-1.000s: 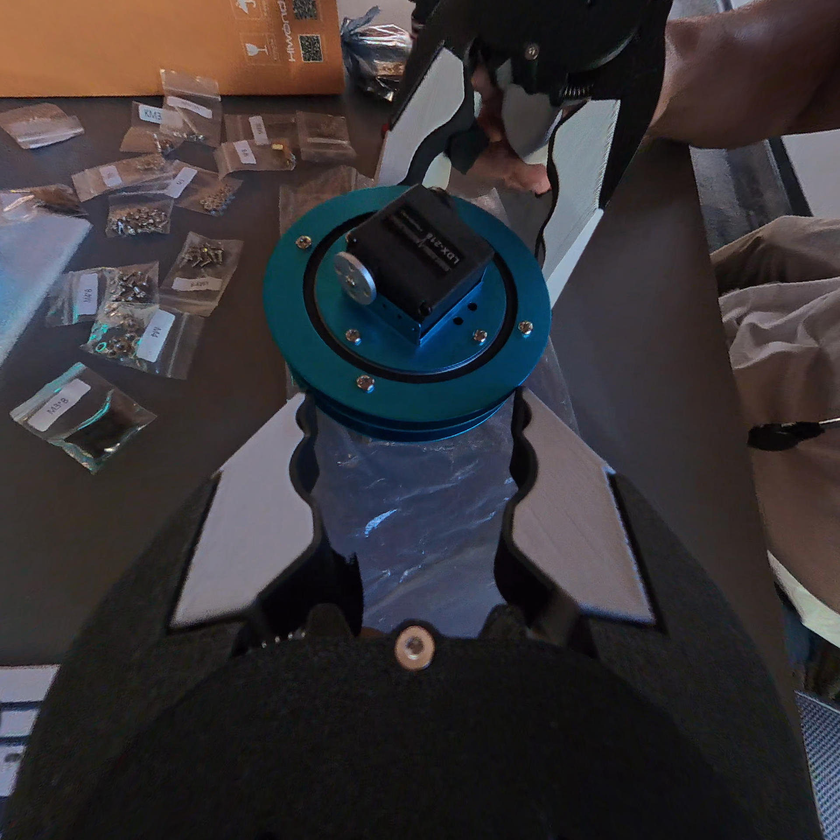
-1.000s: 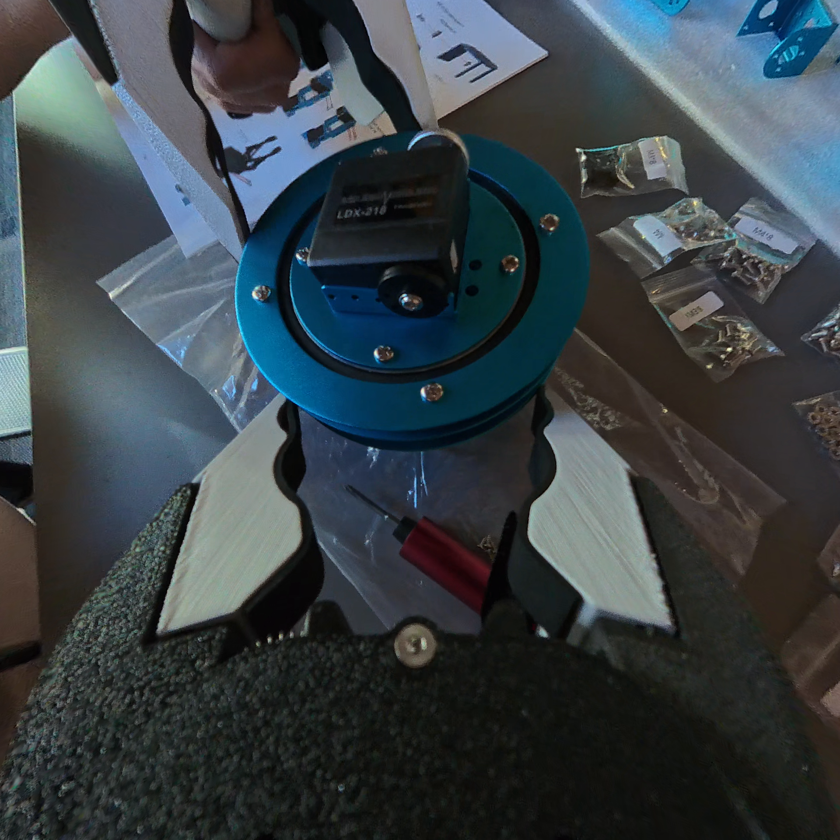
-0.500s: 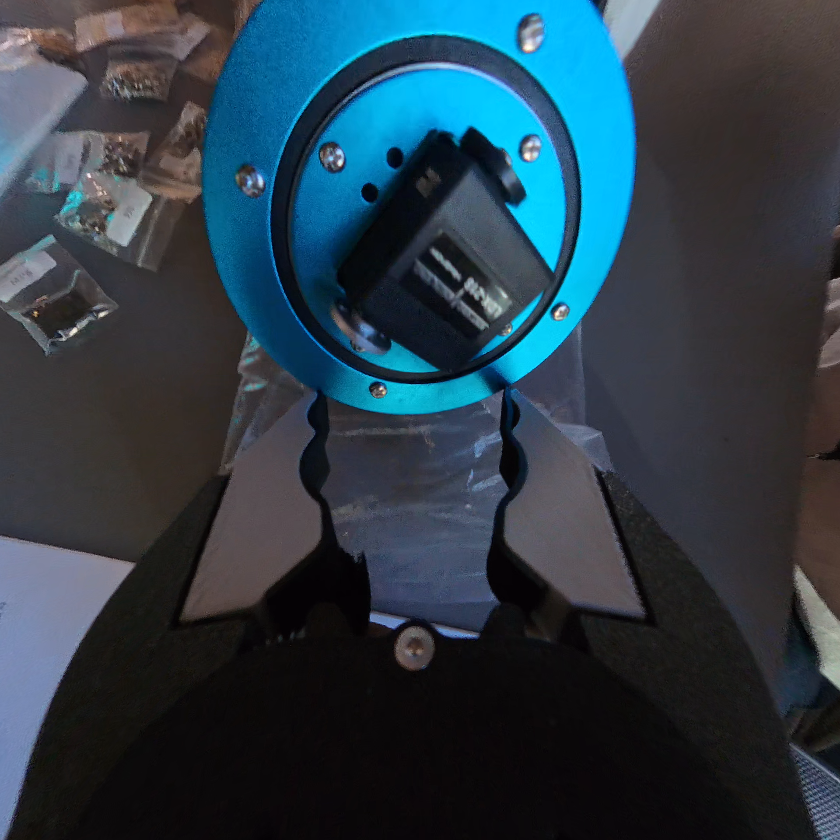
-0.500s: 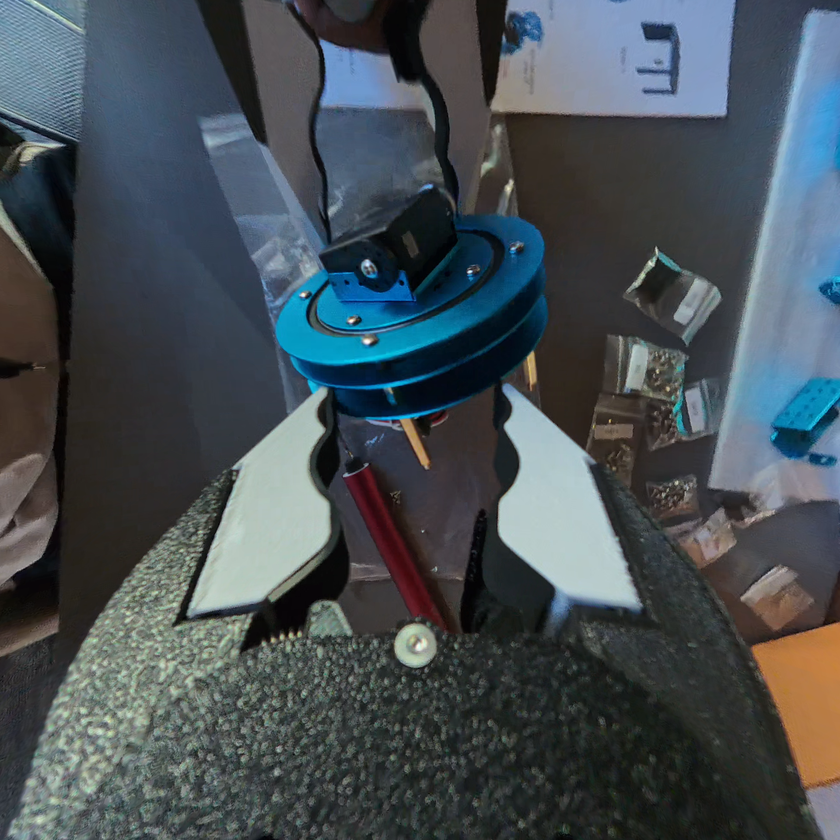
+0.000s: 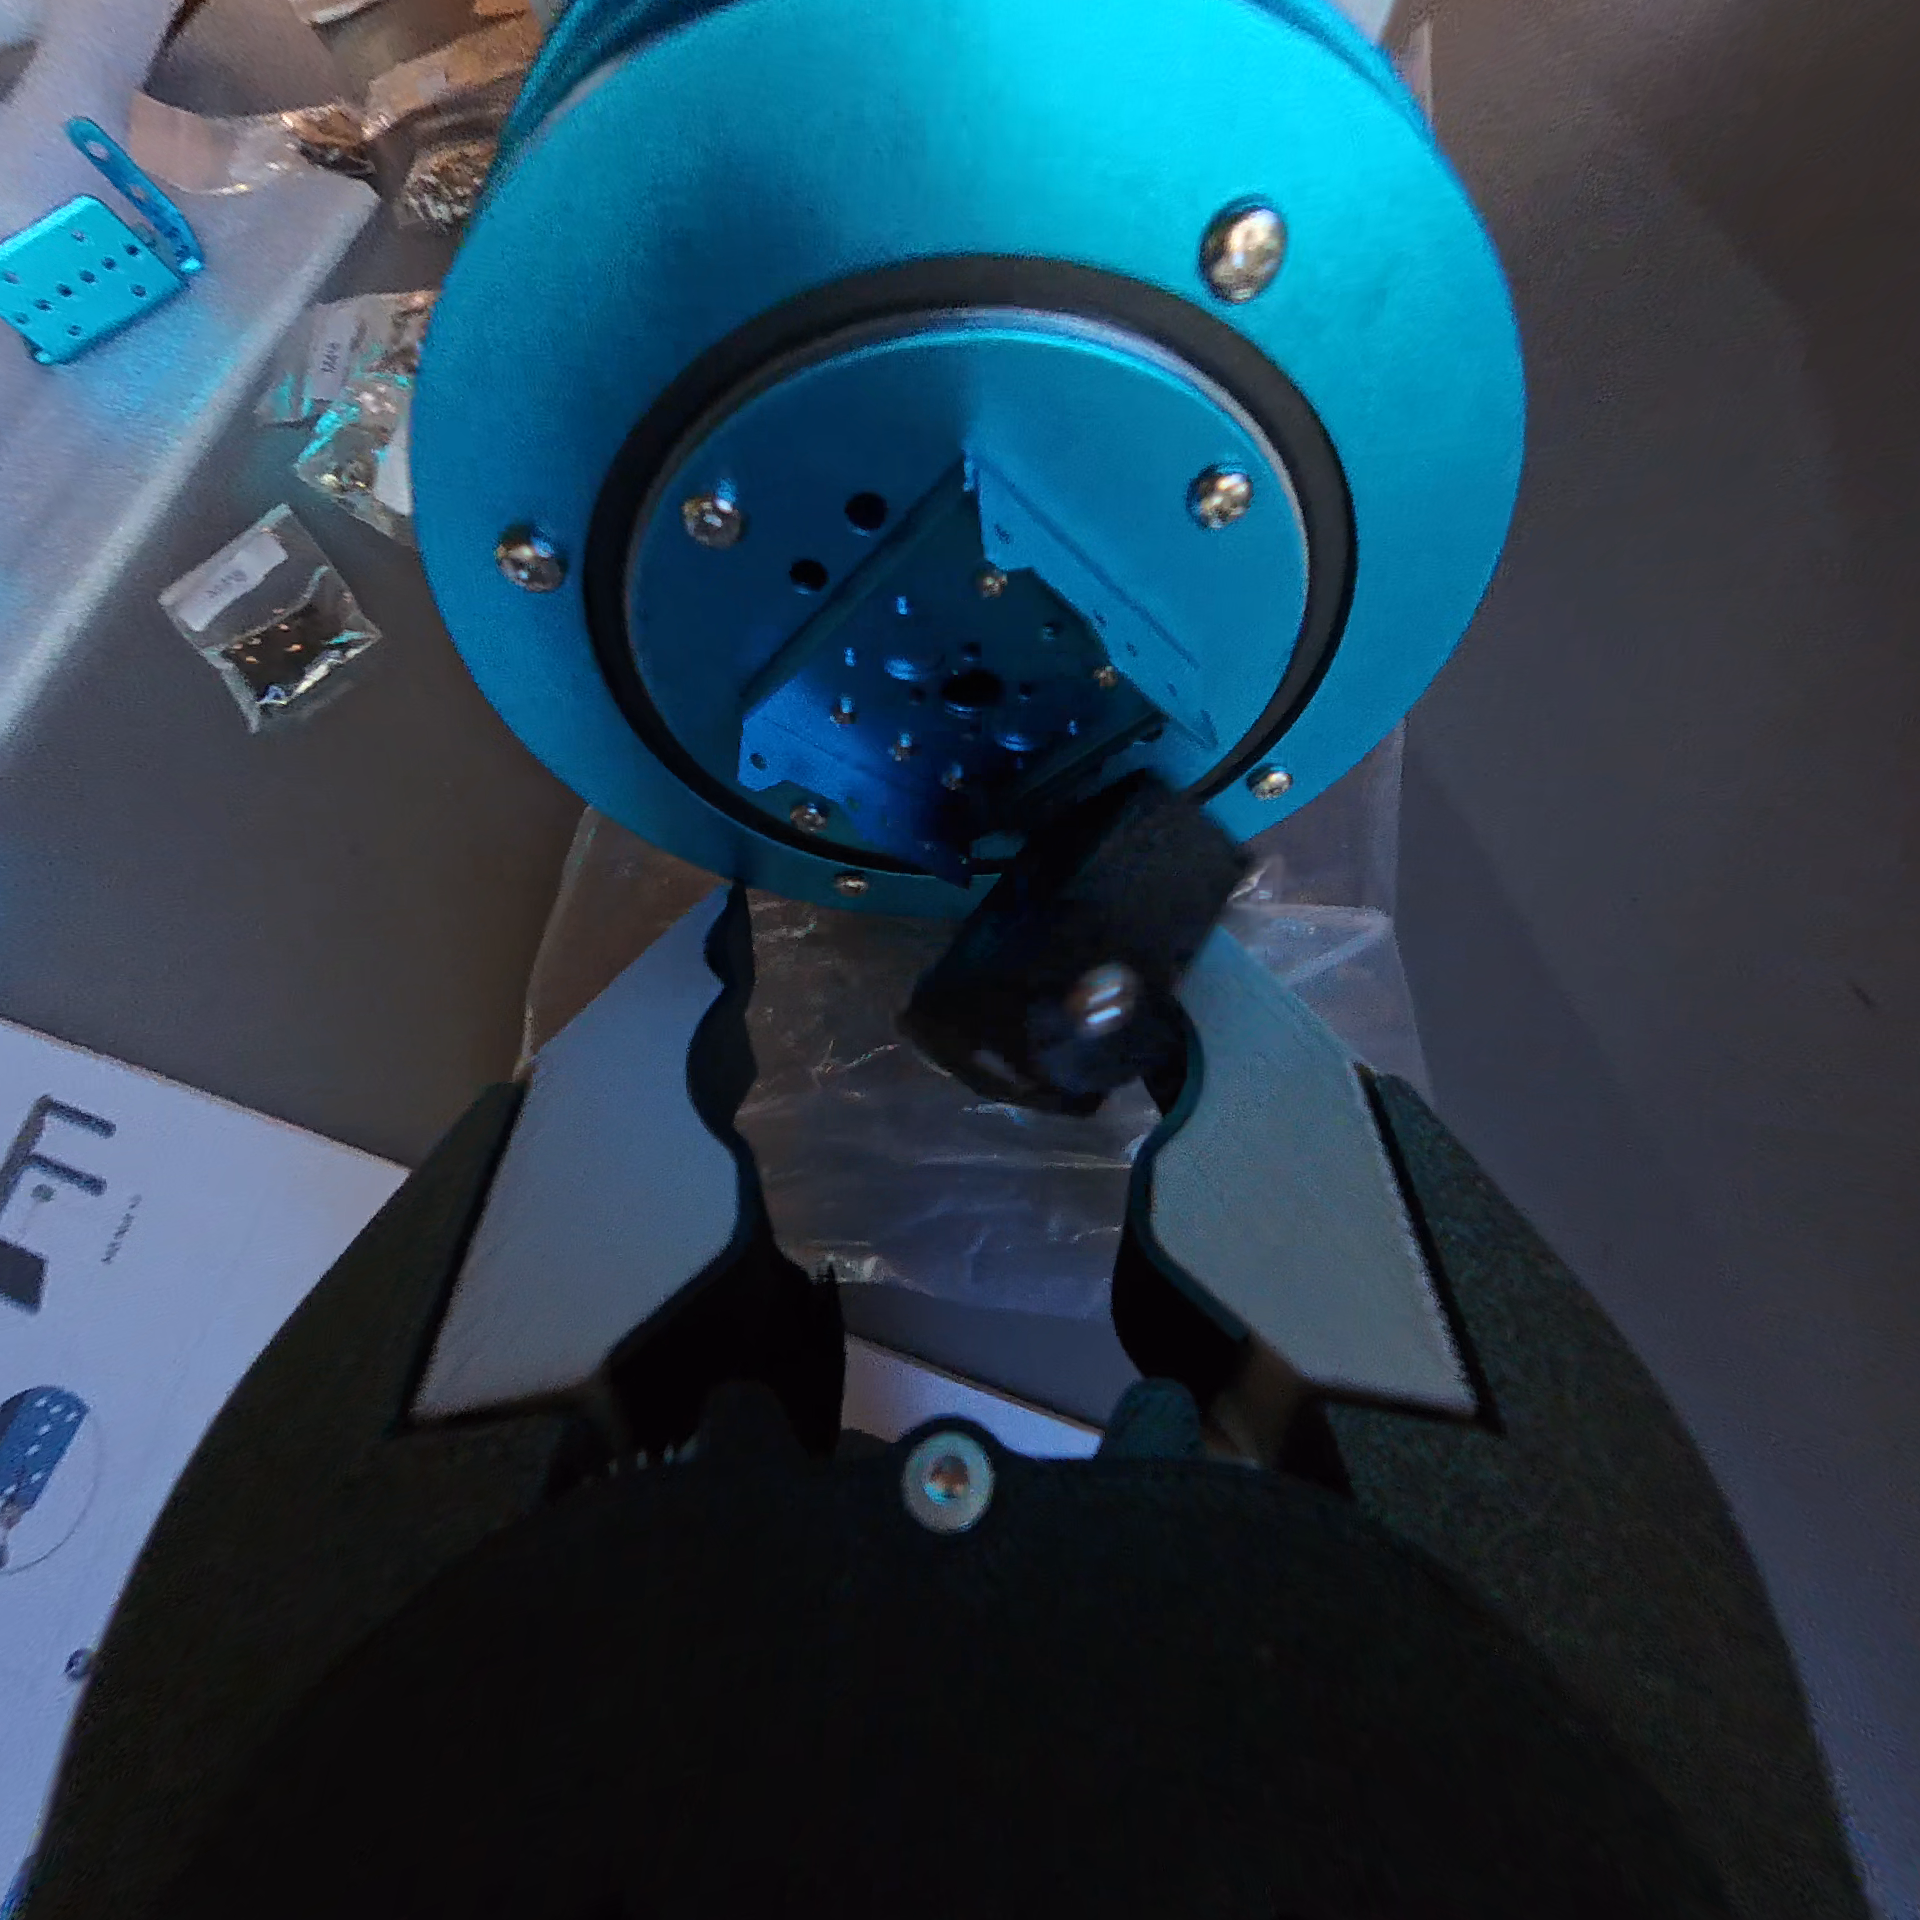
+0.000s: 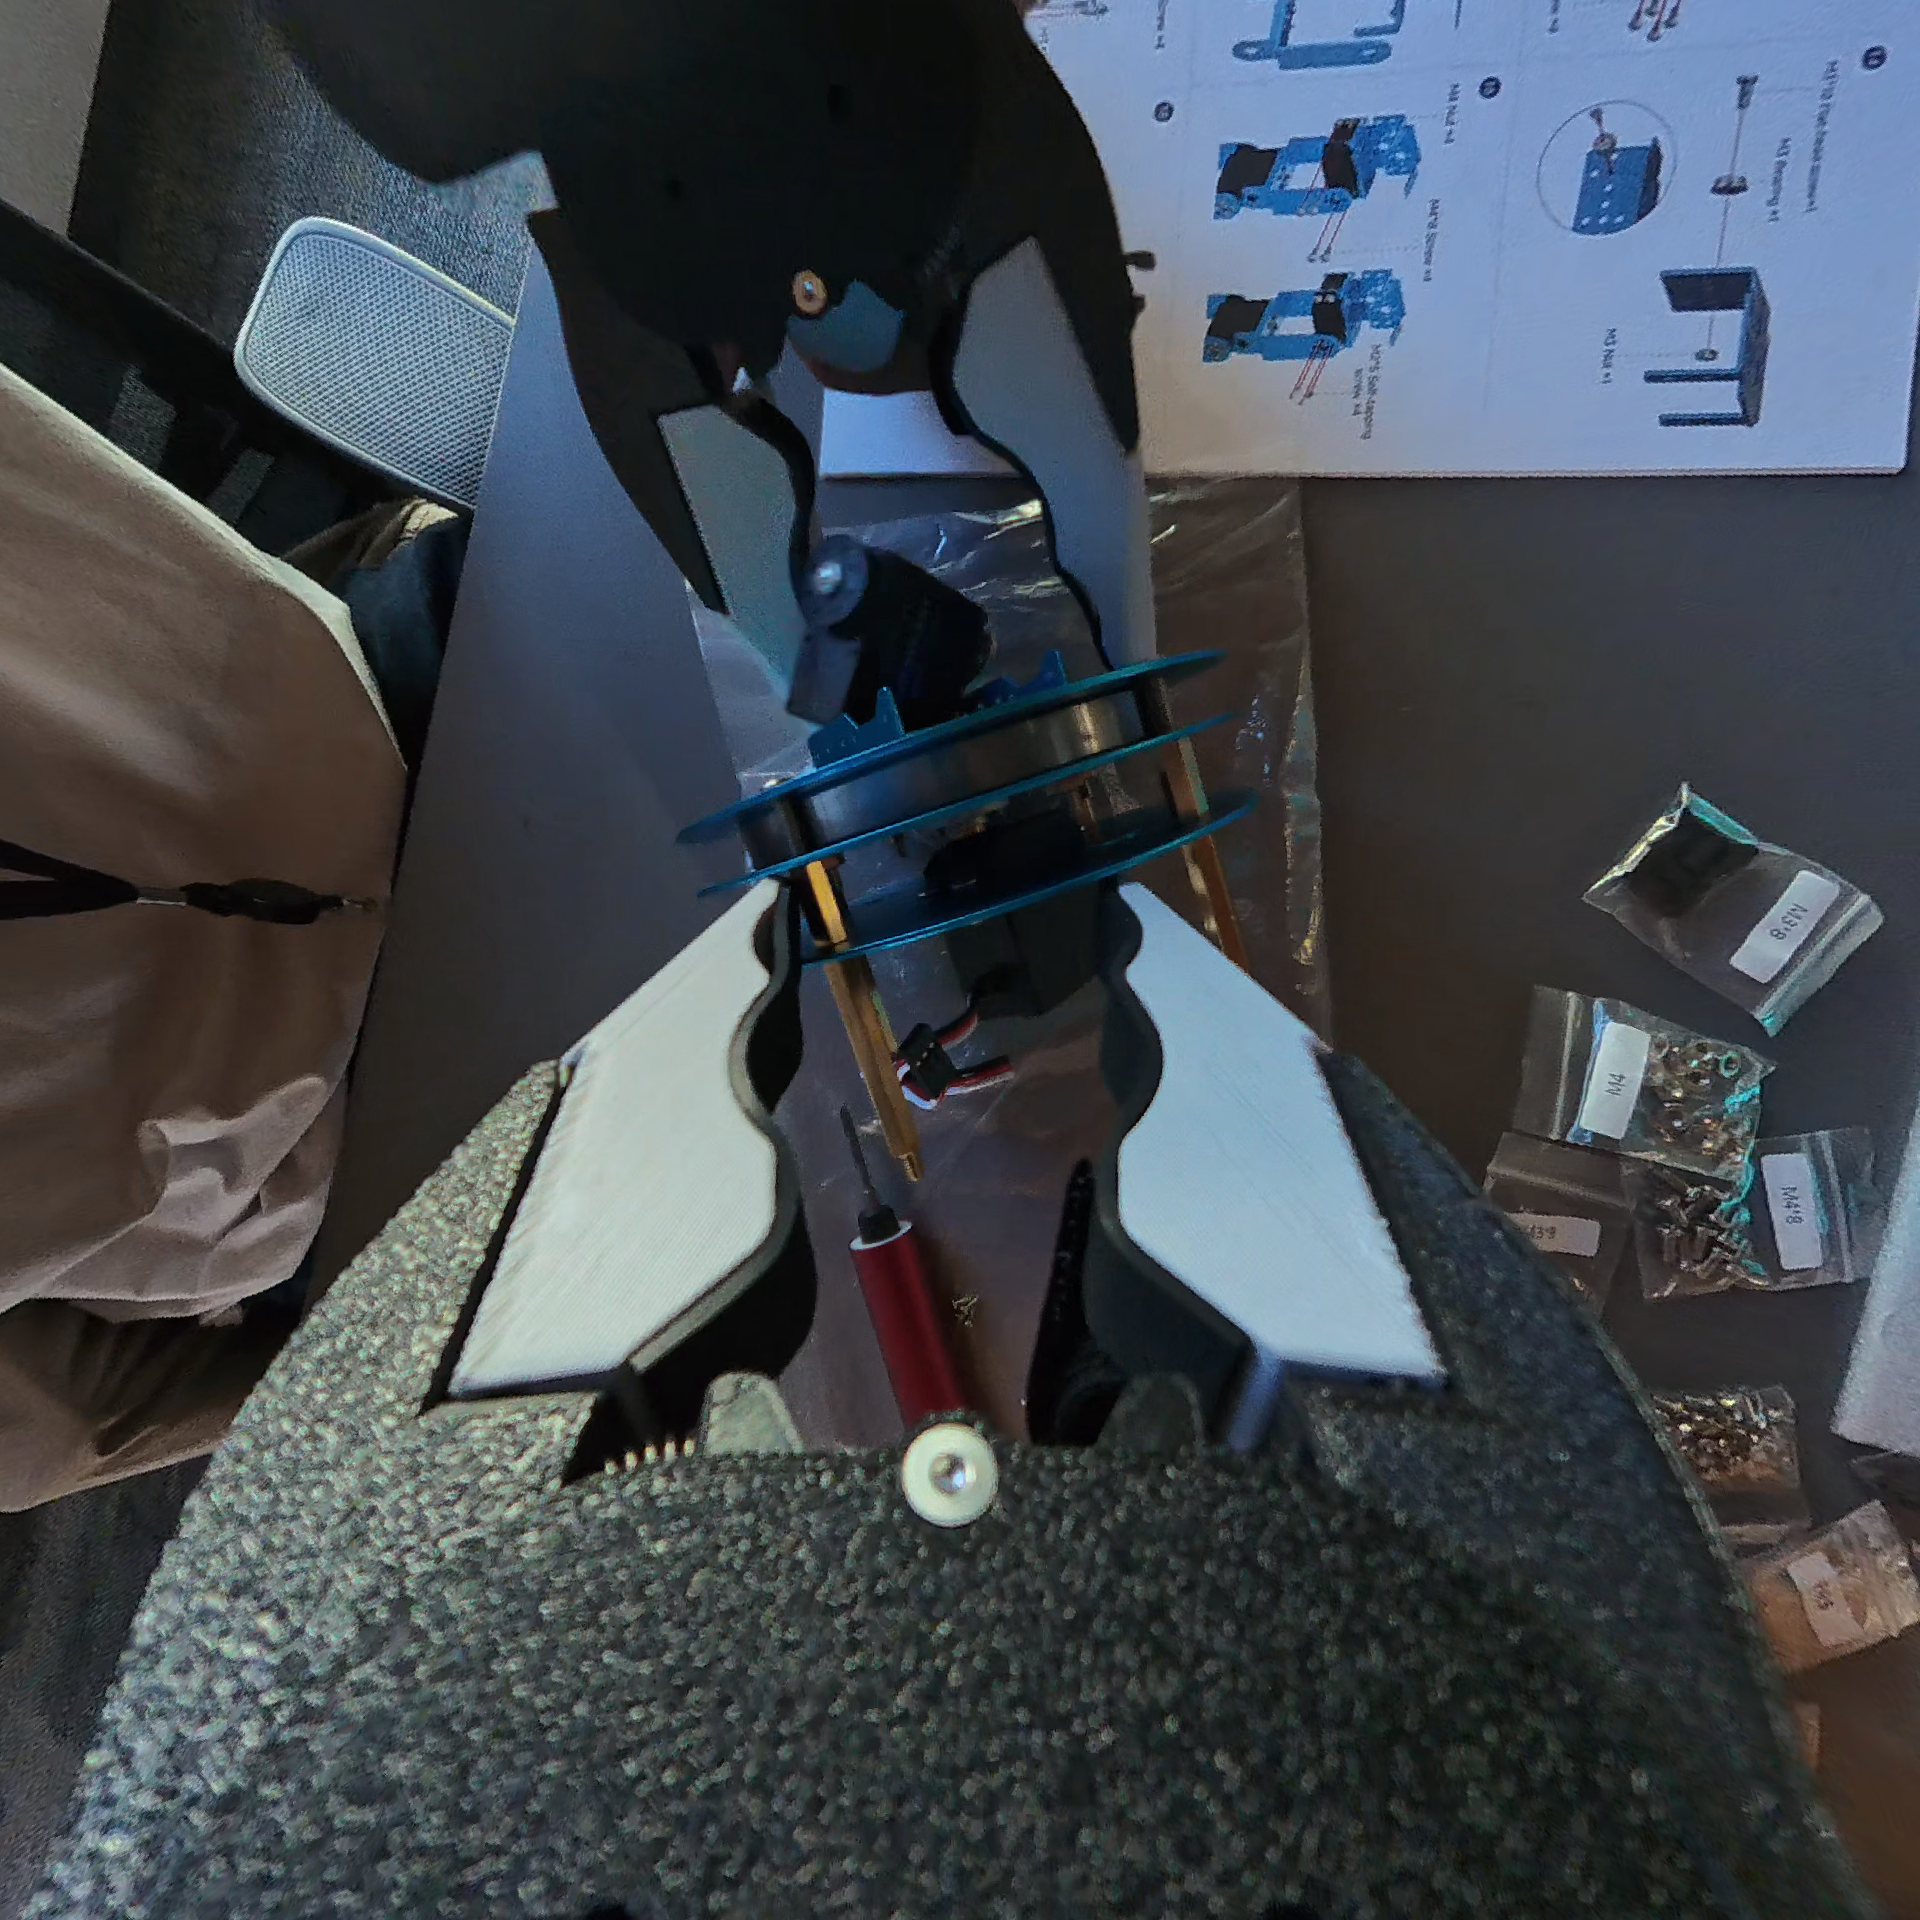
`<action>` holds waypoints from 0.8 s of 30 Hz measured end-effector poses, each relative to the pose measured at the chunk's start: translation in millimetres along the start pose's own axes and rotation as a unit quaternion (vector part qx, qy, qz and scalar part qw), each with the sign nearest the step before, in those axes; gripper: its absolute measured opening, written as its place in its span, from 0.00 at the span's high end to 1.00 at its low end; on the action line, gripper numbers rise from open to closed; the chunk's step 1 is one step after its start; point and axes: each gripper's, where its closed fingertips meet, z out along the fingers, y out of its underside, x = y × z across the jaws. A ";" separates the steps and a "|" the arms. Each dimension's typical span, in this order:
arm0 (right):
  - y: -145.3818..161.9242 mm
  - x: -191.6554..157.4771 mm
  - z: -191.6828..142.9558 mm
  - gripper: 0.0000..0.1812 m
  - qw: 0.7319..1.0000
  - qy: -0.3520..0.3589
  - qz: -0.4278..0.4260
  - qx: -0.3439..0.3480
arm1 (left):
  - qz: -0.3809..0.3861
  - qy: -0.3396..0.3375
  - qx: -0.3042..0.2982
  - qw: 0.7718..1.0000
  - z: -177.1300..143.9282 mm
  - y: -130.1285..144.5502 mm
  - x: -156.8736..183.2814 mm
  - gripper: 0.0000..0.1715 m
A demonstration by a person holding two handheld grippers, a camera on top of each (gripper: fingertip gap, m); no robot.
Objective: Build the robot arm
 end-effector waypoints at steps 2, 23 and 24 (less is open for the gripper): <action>-0.5 0.5 0.3 0.69 1.000 0.002 -0.004 0.003 | 0.001 -0.011 0.012 1.000 -5.1 -1.2 -1.4 0.60; -23.0 18.1 2.4 0.82 0.994 0.054 -0.097 -0.006 | 0.030 0.000 0.110 0.993 -54.8 -47.8 -41.2 0.58; -25.6 20.8 2.2 0.81 0.993 0.061 -0.100 -0.001 | 0.038 0.040 0.104 0.993 -51.6 -45.7 -36.9 0.55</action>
